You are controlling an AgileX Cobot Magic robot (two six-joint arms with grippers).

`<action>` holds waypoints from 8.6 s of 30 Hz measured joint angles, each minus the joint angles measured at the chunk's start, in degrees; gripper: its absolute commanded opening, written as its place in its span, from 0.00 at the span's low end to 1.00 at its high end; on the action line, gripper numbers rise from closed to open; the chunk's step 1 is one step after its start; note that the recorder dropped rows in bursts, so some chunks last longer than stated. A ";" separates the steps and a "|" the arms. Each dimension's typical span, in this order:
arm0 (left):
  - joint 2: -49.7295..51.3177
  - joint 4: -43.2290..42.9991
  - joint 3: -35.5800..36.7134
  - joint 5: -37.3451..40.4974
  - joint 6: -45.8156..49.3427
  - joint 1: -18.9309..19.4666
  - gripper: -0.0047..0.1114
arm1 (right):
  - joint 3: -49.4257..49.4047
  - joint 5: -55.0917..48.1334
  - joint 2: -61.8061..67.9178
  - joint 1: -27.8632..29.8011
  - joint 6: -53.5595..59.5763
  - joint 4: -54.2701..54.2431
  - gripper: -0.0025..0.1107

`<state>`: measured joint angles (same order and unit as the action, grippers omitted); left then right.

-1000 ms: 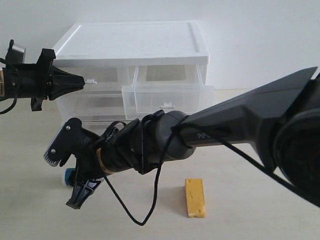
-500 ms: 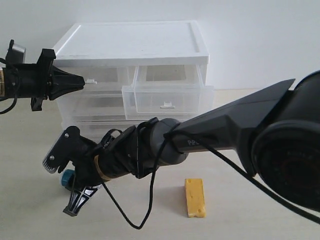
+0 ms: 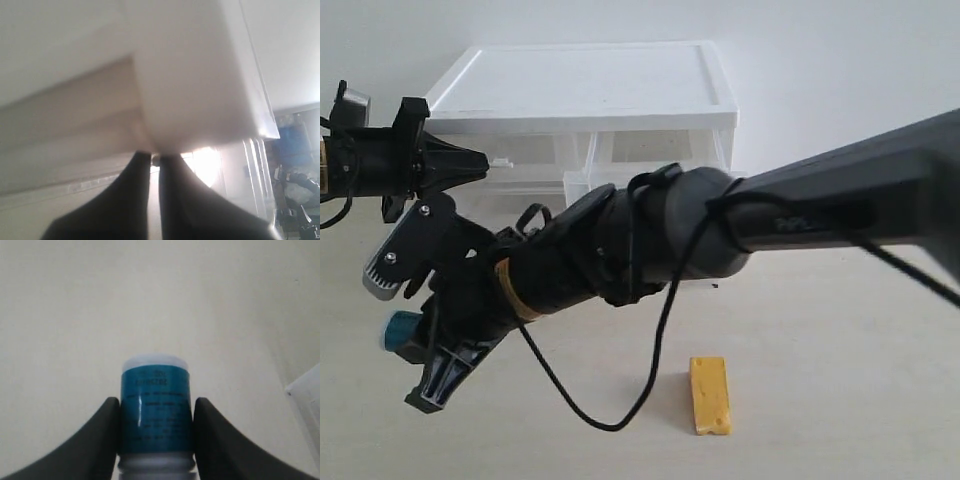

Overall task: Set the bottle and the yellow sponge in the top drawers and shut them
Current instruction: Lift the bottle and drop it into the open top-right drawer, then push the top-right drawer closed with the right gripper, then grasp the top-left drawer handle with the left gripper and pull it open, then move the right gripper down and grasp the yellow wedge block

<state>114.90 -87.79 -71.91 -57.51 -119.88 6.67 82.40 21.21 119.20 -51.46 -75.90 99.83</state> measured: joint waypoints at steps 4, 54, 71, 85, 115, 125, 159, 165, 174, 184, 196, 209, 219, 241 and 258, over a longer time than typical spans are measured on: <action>0.39 -0.11 0.00 -0.84 0.00 1.49 0.07 | -5.92 -0.90 -7.46 0.00 1.87 0.17 0.02; 0.39 -1.08 0.00 -0.12 0.00 1.81 0.07 | -12.82 -0.83 -22.04 27.46 -2.40 0.30 0.58; 0.39 -1.08 0.00 -0.12 0.00 1.81 0.07 | -16.66 29.70 -30.21 27.69 -35.70 -0.24 0.02; 0.39 -1.20 0.00 -0.02 0.00 1.81 0.07 | -22.83 10.99 -22.09 28.14 -32.64 -0.20 0.02; 0.39 -1.52 0.00 0.48 0.00 1.28 0.07 | -5.15 -2.51 -11.32 28.14 -27.55 -0.13 0.02; 0.39 -1.52 0.00 0.38 0.00 1.28 0.07 | -4.91 -4.87 -11.20 28.04 -27.41 0.22 0.02; 0.39 1.64 0.00 -0.97 0.00 -2.55 0.52 | -4.91 -5.38 -11.20 28.04 -26.53 0.22 0.02; 0.39 1.64 0.00 -0.72 0.00 -2.65 0.49 | -4.91 -5.63 -11.20 27.93 -26.11 0.22 0.02; 0.39 1.63 0.00 -0.05 0.00 -2.65 0.24 | -4.91 -5.63 -11.20 27.93 -25.83 0.22 0.02; 3.43 4.71 0.00 -4.49 0.00 -2.31 0.07 | -4.91 -5.63 -11.20 27.93 -25.83 0.22 0.02; 3.71 5.16 1.05 -8.65 0.00 -1.85 0.07 | -4.91 -5.63 -11.20 27.93 -25.83 0.22 0.02; -2.07 4.52 12.37 -10.20 1.77 -1.85 0.07 | -4.91 -5.18 -11.20 27.93 -26.26 0.34 0.02; -7.99 4.05 20.84 -9.92 4.65 -1.85 0.07 | -4.91 -4.95 -11.20 27.93 -26.66 0.34 0.02; -14.61 -1.38 23.97 -11.71 7.47 -2.11 0.64 | -4.91 -4.07 -11.20 28.03 -27.59 0.34 0.02; -18.59 0.52 26.34 -11.94 16.64 -1.66 0.64 | -40.92 10.38 -35.92 35.36 -24.19 0.21 0.36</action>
<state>96.31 -87.27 -45.57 -69.45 -103.24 5.02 41.47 31.59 83.28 -16.10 -100.08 100.05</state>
